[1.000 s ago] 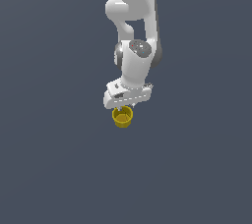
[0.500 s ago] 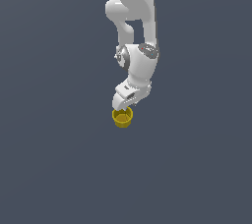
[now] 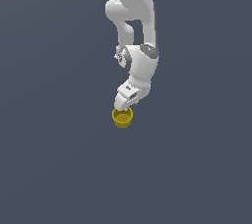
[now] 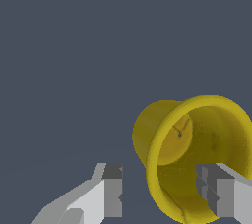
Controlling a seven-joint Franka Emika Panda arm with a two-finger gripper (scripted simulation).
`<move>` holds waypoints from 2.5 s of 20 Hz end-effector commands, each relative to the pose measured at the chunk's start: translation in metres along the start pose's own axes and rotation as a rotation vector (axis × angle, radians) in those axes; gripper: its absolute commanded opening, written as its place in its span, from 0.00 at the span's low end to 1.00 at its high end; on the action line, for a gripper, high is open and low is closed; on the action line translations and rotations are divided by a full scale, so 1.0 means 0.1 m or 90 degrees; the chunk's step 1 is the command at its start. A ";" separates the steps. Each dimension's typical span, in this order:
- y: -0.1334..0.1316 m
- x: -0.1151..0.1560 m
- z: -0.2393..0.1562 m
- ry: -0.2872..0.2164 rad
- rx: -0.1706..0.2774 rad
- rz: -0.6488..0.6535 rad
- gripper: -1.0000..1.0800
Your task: Pick up the object and move it to a goal position.
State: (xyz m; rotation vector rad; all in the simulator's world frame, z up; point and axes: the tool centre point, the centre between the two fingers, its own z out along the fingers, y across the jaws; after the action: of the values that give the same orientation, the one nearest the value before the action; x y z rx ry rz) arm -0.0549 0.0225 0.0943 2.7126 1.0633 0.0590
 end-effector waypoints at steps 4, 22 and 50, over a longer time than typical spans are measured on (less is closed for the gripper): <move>-0.01 0.00 0.13 0.000 0.000 -0.002 0.62; -0.01 -0.01 0.27 0.001 -0.001 -0.004 0.00; -0.76 0.40 -1.70 0.000 0.000 -0.006 0.00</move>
State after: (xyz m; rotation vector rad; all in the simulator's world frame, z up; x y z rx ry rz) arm -0.0932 0.1263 0.2250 2.7072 1.0774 0.0553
